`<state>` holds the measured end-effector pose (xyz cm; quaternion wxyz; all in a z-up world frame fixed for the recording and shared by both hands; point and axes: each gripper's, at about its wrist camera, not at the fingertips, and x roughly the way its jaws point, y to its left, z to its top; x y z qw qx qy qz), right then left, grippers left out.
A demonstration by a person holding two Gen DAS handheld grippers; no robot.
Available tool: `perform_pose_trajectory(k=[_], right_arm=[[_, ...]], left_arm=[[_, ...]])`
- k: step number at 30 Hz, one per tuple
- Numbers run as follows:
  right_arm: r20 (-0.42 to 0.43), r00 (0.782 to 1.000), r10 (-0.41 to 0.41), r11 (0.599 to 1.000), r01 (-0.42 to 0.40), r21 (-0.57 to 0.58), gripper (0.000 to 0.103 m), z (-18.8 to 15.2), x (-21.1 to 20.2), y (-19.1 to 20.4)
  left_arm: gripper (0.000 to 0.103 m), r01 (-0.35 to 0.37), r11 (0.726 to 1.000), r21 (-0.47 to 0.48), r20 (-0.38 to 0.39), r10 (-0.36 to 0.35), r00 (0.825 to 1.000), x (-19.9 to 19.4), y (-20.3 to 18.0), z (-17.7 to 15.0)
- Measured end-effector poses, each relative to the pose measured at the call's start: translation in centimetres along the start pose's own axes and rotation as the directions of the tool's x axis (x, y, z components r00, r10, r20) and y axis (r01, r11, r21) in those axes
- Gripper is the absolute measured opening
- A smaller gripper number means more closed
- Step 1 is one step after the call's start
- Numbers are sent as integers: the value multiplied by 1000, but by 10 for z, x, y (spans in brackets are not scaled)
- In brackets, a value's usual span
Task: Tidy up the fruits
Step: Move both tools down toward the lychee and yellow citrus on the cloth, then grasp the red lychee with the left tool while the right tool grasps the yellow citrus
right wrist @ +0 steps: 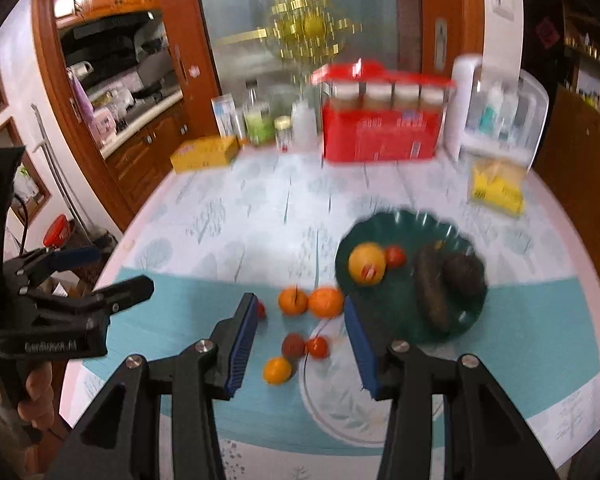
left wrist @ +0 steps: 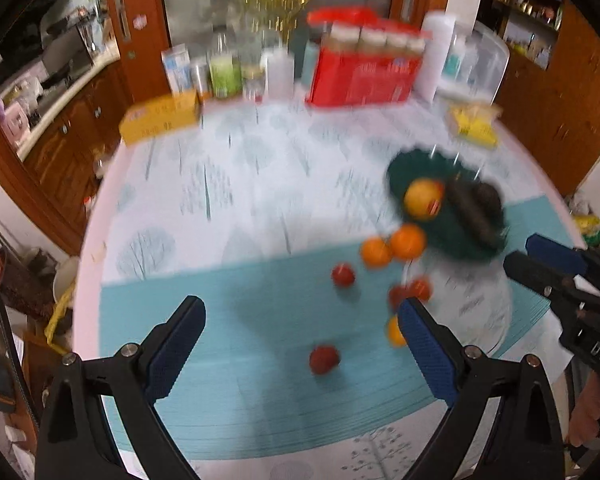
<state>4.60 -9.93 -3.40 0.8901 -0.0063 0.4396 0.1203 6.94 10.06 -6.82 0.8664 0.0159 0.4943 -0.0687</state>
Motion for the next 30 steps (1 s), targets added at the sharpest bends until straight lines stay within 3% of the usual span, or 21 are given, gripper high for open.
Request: perform_pose_trajectory(k=[5, 8, 16, 18, 22, 30], right_arm=[[-115, 993, 28, 999, -23, 42, 45, -31, 52, 1], [-183, 982, 44, 998, -36, 49, 45, -46, 80, 5], [-232, 969, 88, 995, -74, 68, 45, -62, 111, 10], [-236, 968, 80, 996, -68, 59, 45, -63, 116, 12], [-253, 964, 85, 995, -71, 66, 41, -65, 125, 8], [-266, 952, 150, 988, -130, 88, 37, -71, 137, 10]], left_arm=[[95, 1, 1000, -31, -123, -5, 992, 58, 6, -38], [93, 9, 999, -51, -157, -17, 987, 77, 10, -50], [93, 34, 997, -64, -157, -44, 987, 99, 8, -59], [86, 36, 998, -57, -162, -45, 986, 103, 5, -57], [84, 34, 999, -36, -157, -40, 987, 109, 1, -56], [64, 54, 998, -34, -168, -59, 984, 116, 1, -59]])
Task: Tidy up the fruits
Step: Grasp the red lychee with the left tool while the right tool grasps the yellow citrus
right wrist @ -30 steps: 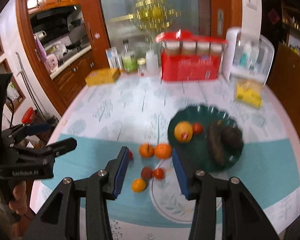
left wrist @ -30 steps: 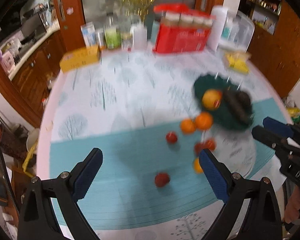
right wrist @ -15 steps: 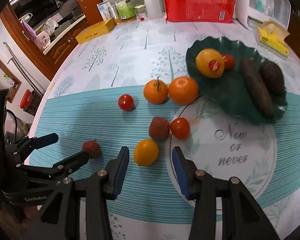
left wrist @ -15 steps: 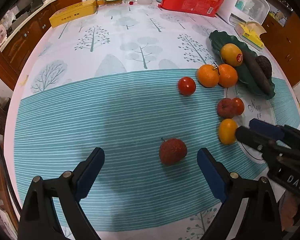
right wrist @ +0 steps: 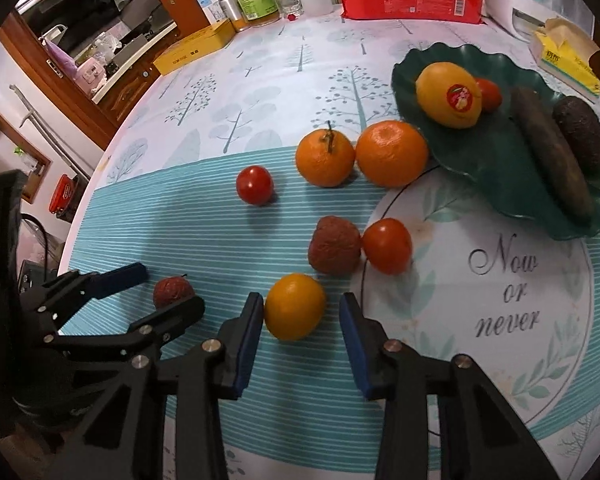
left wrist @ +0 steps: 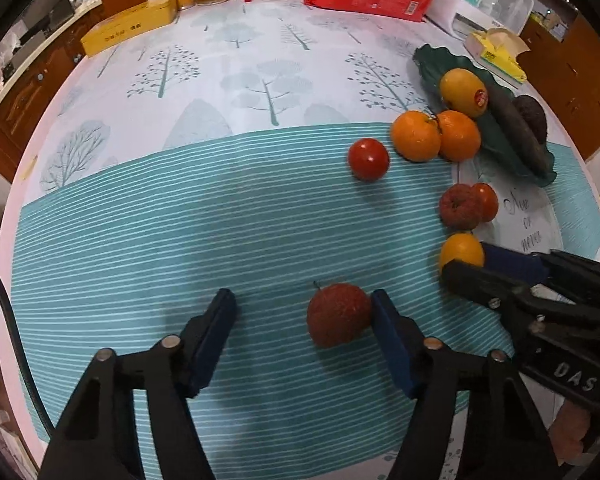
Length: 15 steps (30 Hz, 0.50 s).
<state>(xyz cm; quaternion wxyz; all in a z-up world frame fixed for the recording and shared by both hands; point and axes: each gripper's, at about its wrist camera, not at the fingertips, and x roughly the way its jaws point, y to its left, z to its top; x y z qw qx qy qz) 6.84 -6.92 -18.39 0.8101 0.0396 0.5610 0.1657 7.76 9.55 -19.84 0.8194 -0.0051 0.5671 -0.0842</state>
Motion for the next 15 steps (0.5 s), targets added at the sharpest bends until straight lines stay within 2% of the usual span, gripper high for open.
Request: perform_pose_trajectory(k=[1, 3, 6, 7, 8, 15], right_arm=[[-6, 1000, 8, 1000, -8, -2, 35, -1, 2, 1], [-19, 1000, 19, 1000, -20, -10, 32, -1, 5, 4], [-13, 1000, 9, 999, -9, -31, 31, 0, 6, 9], [-13, 1000, 12, 999, -13, -30, 31, 0, 6, 9], [-11, 1000, 13, 999, -13, -29, 31, -1, 6, 9], [-7, 1000, 15, 999, -15, -35, 30, -6, 3, 10]], left_arm=[[63, 3, 1000, -3, 4, -3, 1000, 0, 0, 0], [53, 17, 1000, -2, 13, -17, 1000, -1, 0, -1], [38, 36, 999, 6, 23, -36, 999, -2, 0, -3], [37, 35, 999, 8, 25, -35, 999, -2, -1, -3], [30, 33, 999, 10, 28, -33, 999, -3, -1, -4], [29, 55, 998, -23, 28, -54, 998, -5, 4, -7]])
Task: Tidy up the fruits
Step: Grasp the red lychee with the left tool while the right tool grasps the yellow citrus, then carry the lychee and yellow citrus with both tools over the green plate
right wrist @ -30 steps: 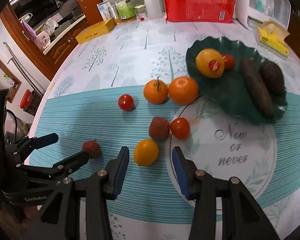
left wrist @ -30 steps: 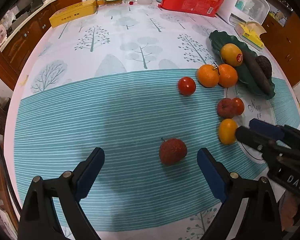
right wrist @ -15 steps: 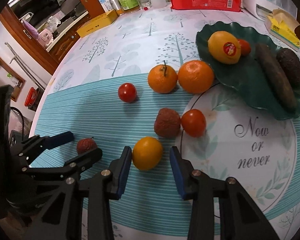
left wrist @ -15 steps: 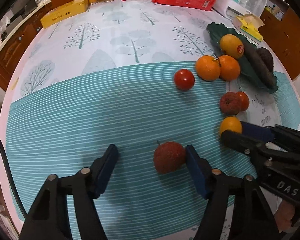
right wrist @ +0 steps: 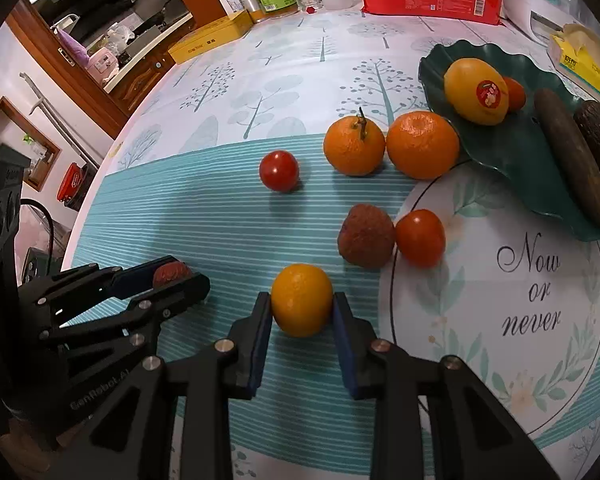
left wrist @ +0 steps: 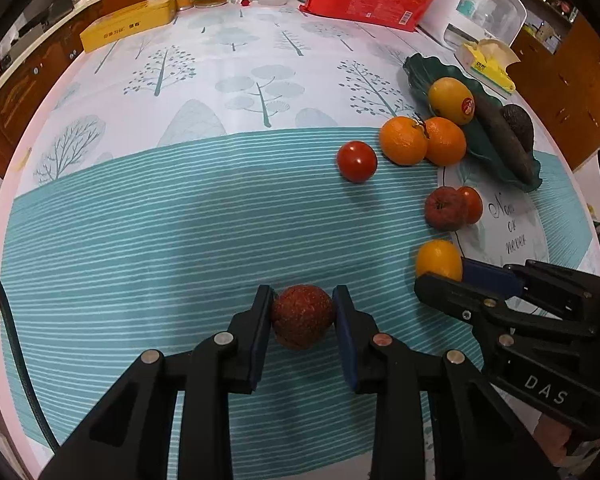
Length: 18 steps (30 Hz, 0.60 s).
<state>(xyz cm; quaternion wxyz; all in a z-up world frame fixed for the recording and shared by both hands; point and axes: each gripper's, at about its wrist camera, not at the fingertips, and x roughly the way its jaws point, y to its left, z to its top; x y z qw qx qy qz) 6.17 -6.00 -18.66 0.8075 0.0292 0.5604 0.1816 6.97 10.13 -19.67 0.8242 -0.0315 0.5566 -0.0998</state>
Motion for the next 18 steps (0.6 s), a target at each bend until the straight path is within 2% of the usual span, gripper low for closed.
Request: perform_pose_trajectory(k=[11, 18], right_arm=[[19, 1000, 6, 1000, -6, -4, 30, -12, -18, 4], [79, 997, -13, 1000, 14, -16, 30, -9, -66, 2]], left_arm=[[28, 37, 997, -75, -43, -40, 998, -11, 5, -16], [28, 40, 998, -40, -19, -41, 999, -48, -22, 1]])
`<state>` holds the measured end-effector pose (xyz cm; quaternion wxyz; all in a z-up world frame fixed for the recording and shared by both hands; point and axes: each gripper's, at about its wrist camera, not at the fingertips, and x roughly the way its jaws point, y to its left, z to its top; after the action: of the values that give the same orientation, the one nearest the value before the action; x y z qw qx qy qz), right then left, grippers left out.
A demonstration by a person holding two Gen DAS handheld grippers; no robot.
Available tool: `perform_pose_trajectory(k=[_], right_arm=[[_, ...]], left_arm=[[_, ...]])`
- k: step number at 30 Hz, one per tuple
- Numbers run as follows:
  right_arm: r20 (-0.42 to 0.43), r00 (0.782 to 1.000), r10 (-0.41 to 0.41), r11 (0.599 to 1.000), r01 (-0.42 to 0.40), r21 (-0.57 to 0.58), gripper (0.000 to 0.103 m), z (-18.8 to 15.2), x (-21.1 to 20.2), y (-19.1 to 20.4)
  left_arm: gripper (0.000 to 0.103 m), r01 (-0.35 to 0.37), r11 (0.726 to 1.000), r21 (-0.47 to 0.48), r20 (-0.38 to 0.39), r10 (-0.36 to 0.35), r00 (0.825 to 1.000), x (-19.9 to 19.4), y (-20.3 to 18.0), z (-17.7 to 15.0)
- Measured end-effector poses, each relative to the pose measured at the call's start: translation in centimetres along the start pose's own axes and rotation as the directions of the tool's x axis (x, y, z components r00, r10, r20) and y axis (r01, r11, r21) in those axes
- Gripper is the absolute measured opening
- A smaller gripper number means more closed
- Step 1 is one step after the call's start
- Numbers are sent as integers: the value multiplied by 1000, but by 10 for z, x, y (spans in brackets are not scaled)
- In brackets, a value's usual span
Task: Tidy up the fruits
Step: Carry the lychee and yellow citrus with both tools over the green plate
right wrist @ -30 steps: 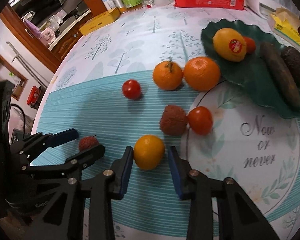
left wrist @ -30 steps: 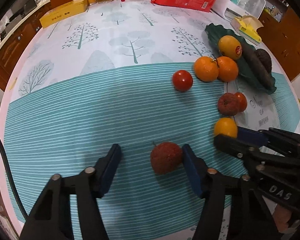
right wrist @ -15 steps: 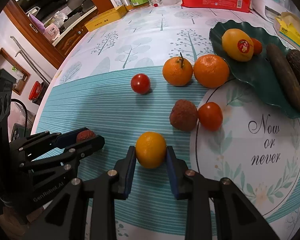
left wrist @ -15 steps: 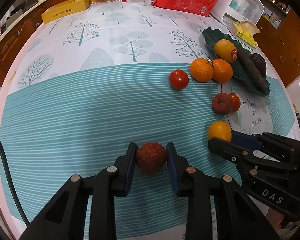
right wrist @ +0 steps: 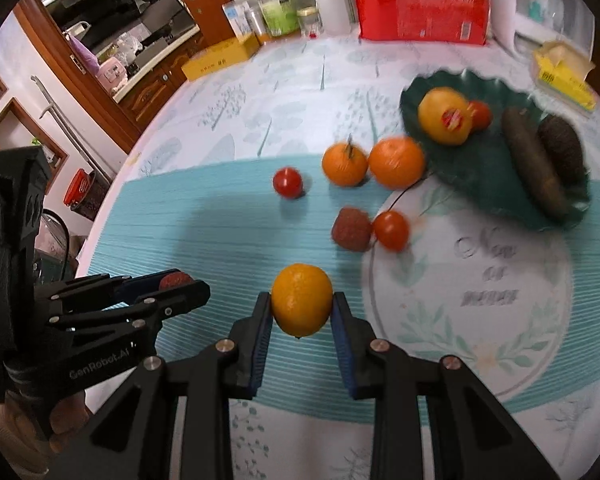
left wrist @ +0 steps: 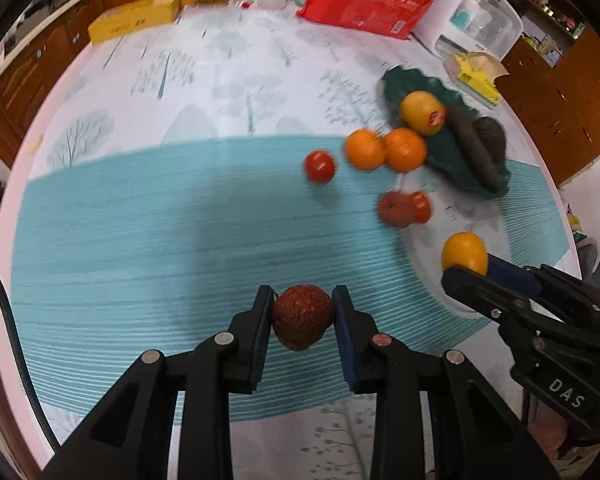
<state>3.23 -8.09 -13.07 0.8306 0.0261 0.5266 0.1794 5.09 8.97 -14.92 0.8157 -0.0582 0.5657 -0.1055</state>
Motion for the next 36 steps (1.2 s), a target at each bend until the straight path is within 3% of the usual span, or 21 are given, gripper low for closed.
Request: perform_pose_trajectory(k=[8, 16, 25, 28, 31, 36], right_arm=[[148, 989, -32, 999, 35, -16, 29, 21, -78, -21], [221, 975, -40, 999, 44, -12, 30, 37, -132, -62], [322, 944, -75, 994, 97, -52, 30, 112, -210, -115], [360, 928, -93, 991, 122, -60, 30, 143, -229, -133], [374, 921, -111, 988, 144, -62, 30, 162, -229, -145], [302, 950, -84, 993, 104, -50, 30, 176, -179, -165]], left_arm=[[28, 4, 996, 86, 87, -12, 996, -52, -63, 47], [28, -10, 985, 173, 137, -14, 990, -89, -137, 93], [29, -96, 970, 224, 213, 48, 976, -123, -201, 181], [29, -127, 963, 238, 223, 73, 972, -124, -215, 207], [29, -197, 948, 251, 220, 142, 965, -107, -225, 232], [29, -210, 945, 249, 127, 183, 975, -46, -217, 257]])
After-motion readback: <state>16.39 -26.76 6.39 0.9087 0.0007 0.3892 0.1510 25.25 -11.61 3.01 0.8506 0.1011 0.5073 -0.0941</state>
